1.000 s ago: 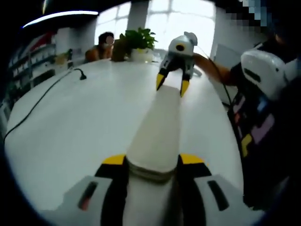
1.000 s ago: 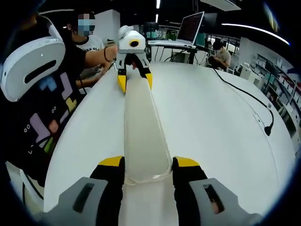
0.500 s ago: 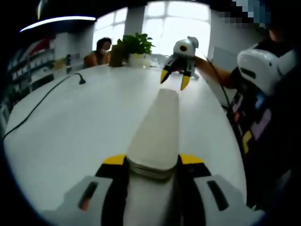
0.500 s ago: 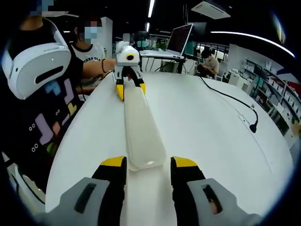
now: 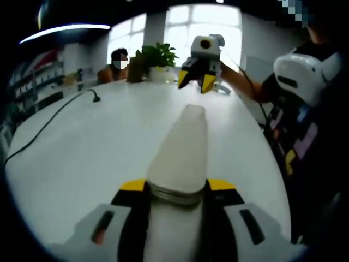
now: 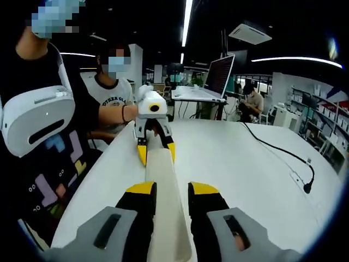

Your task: Arrange the utensils inside the cutlery case until each visible utensil rests in its matching compartment.

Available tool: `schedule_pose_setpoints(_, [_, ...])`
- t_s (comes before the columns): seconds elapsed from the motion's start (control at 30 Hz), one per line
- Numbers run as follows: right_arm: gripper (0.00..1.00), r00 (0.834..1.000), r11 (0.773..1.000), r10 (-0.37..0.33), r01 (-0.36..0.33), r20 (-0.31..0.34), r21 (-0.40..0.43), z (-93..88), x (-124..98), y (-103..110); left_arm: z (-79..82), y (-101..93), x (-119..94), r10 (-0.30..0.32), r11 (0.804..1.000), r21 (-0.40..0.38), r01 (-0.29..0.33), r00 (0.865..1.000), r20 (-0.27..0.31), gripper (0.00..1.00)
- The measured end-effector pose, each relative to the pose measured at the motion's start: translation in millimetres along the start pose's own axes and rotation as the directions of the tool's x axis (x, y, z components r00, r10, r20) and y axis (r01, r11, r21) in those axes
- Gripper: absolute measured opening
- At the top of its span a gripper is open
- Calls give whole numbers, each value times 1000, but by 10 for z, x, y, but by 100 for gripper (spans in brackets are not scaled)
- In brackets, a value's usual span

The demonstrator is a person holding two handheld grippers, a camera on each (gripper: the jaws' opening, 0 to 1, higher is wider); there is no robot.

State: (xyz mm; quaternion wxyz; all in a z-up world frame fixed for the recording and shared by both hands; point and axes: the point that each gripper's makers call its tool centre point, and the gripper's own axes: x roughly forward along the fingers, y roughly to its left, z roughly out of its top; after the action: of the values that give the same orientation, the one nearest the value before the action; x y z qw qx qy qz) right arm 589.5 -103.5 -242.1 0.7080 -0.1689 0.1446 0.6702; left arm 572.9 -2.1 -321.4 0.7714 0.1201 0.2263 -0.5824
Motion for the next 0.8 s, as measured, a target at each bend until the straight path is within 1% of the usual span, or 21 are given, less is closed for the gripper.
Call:
schedule_pose_setpoints(0.07, [21,1000,1000,23,-23,-18,-5,51,117,28,-5,6,3,2,1000,4,-2,1000,5,42])
schedule_pose_setpoints(0.1, [17,997,1000,25,-25,-78,-8,24,191,46,-8,11,1,2,1000,4,-2,1000,8,42])
schedule_pose_setpoints(0.13, [17,996,999,33,-36,-87,-36,61,267,84,-11,13,-1,0,1000,6,0,1000,10,42])
schedule_pose_setpoints(0.17, [17,996,999,38,-41,-81,-36,117,343,122,-15,14,-3,-1,1000,7,1,1000,11,42])
schedule_pose_setpoints(0.2, [17,994,997,63,-67,-95,-34,140,411,185,-18,17,-5,-3,1000,9,3,1000,12,42])
schedule_pose_setpoints(0.23, [18,991,996,80,-85,-110,-35,160,477,233,-21,18,-6,-5,1000,11,4,1000,13,42])
schedule_pose_setpoints(0.3, [19,983,992,85,-99,-162,-81,163,595,266,-31,22,-10,-6,1000,24,6,1000,12,42])
schedule_pose_setpoints(0.37, [20,979,989,90,-109,-181,-100,177,680,282,-40,20,-8,-8,999,32,7,1000,18,41])
schedule_pose_setpoints(0.4, [19,979,990,102,-117,-178,-77,195,722,286,-36,14,-3,-10,999,32,9,1000,23,41])
schedule_pose_setpoints(0.43, [19,978,991,120,-128,-171,-35,212,758,308,-36,15,-2,-12,999,33,11,1000,25,41])
schedule_pose_setpoints(0.5, [18,981,993,118,-118,-152,13,263,821,272,-40,15,1,-12,999,43,11,1000,26,41])
schedule_pose_setpoints(0.63, [16,981,994,110,-109,-160,14,295,910,218,-46,17,11,-9,998,68,8,1000,22,41])
schedule_pose_setpoints(0.73, [16,977,994,109,-112,-183,-9,266,938,234,-55,11,11,-5,997,82,3,1000,19,41])
schedule_pose_setpoints(0.8, [16,966,993,111,-118,-234,-15,201,959,267,-61,4,8,-3,997,80,1,1000,22,41])
